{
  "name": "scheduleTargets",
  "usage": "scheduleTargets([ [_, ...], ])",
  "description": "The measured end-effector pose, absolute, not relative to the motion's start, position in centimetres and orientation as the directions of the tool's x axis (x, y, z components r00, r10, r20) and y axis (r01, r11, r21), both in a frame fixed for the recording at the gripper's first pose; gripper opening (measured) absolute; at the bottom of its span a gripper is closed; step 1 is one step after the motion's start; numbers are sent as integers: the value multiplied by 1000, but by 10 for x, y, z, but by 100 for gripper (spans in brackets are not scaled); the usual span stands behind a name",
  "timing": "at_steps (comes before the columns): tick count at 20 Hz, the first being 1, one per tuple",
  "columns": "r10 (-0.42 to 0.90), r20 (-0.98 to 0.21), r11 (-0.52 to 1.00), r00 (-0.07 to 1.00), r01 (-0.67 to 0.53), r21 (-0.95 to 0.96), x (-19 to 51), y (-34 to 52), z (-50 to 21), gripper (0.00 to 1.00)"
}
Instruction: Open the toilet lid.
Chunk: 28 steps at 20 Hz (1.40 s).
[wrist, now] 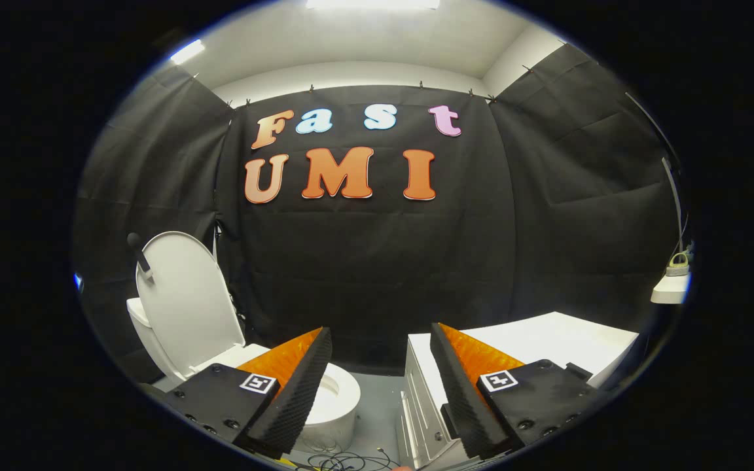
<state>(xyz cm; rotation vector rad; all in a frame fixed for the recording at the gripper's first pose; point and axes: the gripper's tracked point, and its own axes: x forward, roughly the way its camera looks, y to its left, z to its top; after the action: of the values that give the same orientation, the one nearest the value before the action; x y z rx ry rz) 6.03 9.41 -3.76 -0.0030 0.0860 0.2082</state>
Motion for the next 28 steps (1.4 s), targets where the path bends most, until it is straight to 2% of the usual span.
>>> scheduleTargets([
  [28, 193, -108, 981, 975, -193, 13, 61, 89, -40, 97],
])
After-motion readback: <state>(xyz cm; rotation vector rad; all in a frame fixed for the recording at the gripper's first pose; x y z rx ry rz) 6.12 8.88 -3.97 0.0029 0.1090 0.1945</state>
